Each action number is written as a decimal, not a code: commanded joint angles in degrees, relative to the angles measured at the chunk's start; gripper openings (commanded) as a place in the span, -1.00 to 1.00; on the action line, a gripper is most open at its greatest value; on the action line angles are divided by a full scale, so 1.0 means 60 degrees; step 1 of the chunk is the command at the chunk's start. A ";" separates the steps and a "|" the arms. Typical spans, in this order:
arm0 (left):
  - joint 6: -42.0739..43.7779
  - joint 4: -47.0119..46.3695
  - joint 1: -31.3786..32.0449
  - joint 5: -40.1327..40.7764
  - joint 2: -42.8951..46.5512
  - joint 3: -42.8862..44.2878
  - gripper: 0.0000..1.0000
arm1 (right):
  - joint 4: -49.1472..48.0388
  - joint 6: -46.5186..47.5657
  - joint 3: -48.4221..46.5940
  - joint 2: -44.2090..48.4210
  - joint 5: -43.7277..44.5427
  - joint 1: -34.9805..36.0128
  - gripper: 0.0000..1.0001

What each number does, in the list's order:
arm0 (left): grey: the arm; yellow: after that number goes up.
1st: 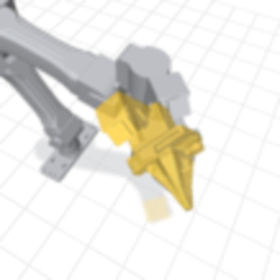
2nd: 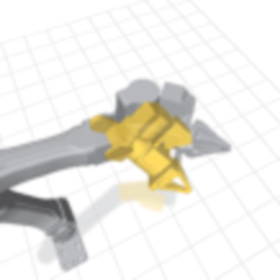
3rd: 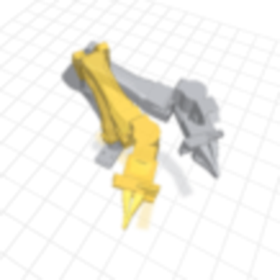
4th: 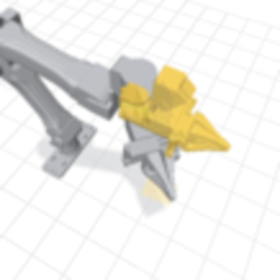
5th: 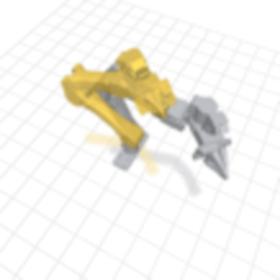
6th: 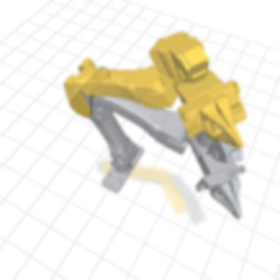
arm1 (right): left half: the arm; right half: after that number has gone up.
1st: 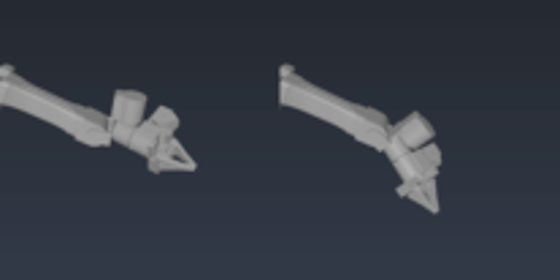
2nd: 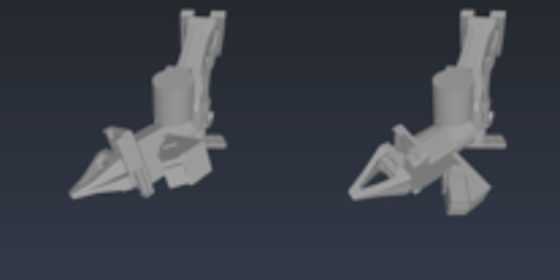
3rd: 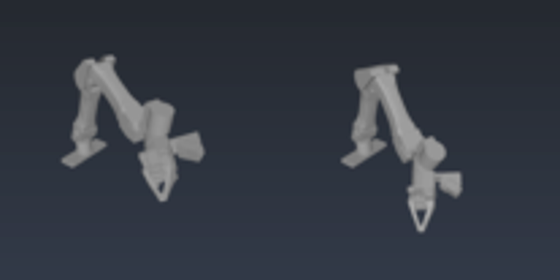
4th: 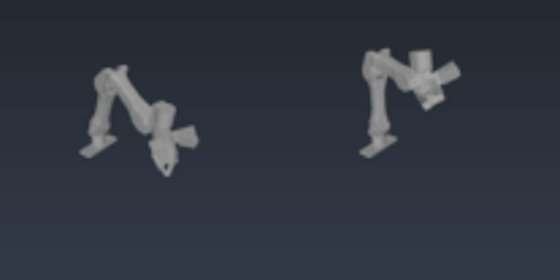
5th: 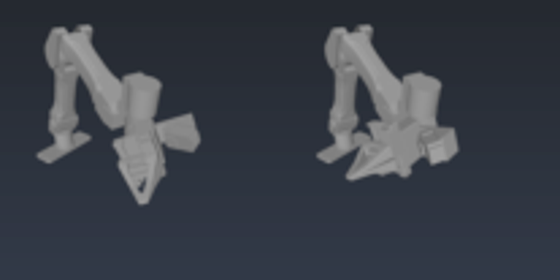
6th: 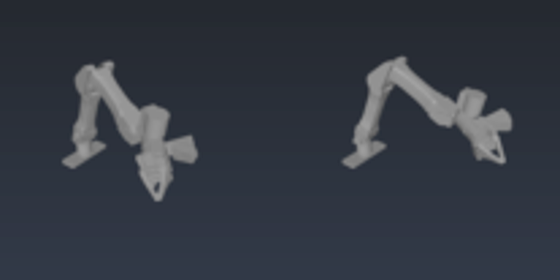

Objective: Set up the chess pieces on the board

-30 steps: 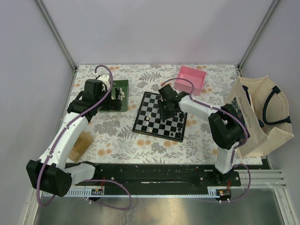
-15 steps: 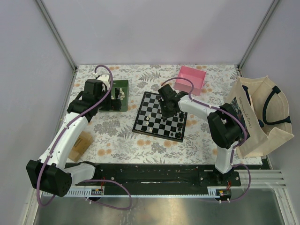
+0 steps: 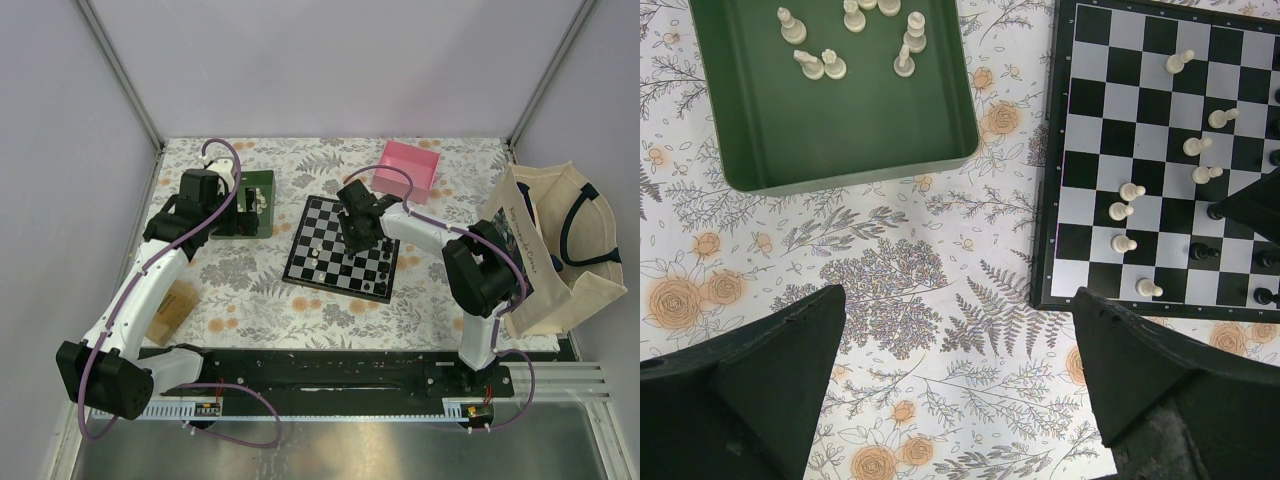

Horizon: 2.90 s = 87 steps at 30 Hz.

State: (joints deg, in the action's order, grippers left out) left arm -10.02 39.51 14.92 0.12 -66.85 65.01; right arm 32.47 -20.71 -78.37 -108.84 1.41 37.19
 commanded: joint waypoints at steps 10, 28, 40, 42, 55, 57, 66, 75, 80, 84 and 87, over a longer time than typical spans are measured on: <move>0.0117 -0.0168 0.0019 0.0083 0.0214 0.0165 0.98 | 0.0126 0.0024 -0.0327 -0.0274 -0.0089 0.0115 -0.44; 0.0103 -0.0183 0.0004 0.0053 0.0199 0.0165 0.98 | 0.0258 0.0082 0.0302 0.0297 0.0819 0.0042 -0.61; 0.0103 -0.0169 0.0004 0.0024 0.0243 0.0166 0.98 | 0.0067 0.0068 0.1138 0.0796 0.1054 -0.0660 -0.61; 0.0103 -0.0183 0.0004 0.0024 0.0243 0.0165 0.98 | 0.0052 0.0097 0.1138 0.0796 0.1083 -0.0749 -0.61; 0.0103 -0.0183 0.0019 0.0053 0.0243 0.0136 0.98 | 0.0126 0.0009 0.1284 0.0869 0.1303 -0.0983 -0.61; 0.0103 -0.0183 0.0019 0.0068 0.0228 0.0151 0.98 | 0.0111 0.0024 0.1313 0.0869 0.1318 -0.0998 -0.61; 0.0103 -0.0183 0.0019 0.0024 0.0199 0.0136 0.98 | 0.0097 0.0053 0.1225 0.0869 0.1304 -0.0998 -0.58; 0.0103 -0.0183 0.0019 0.0024 0.0214 0.0136 0.98 | -0.0064 0.0272 0.1065 0.1600 0.0352 -0.0984 -0.17; 0.0074 -0.0183 0.0019 0.0082 0.0287 0.0151 0.98 | -0.0109 0.0185 0.0875 0.1967 -0.0030 -0.0794 -0.09; 0.0044 -0.0183 0.0004 0.0126 0.0316 0.0165 0.98 | -0.0094 0.0039 0.0611 0.1939 -0.0132 -0.0340 -0.07; 0.0044 -0.0169 0.0019 0.0126 0.0302 0.0166 0.98 | -0.0123 -0.0020 0.0493 0.1646 -0.0206 -0.0076 -0.06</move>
State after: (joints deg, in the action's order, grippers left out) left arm -10.02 39.55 14.92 0.14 -66.78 65.01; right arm 32.42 -20.05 -72.64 -98.74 1.98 34.09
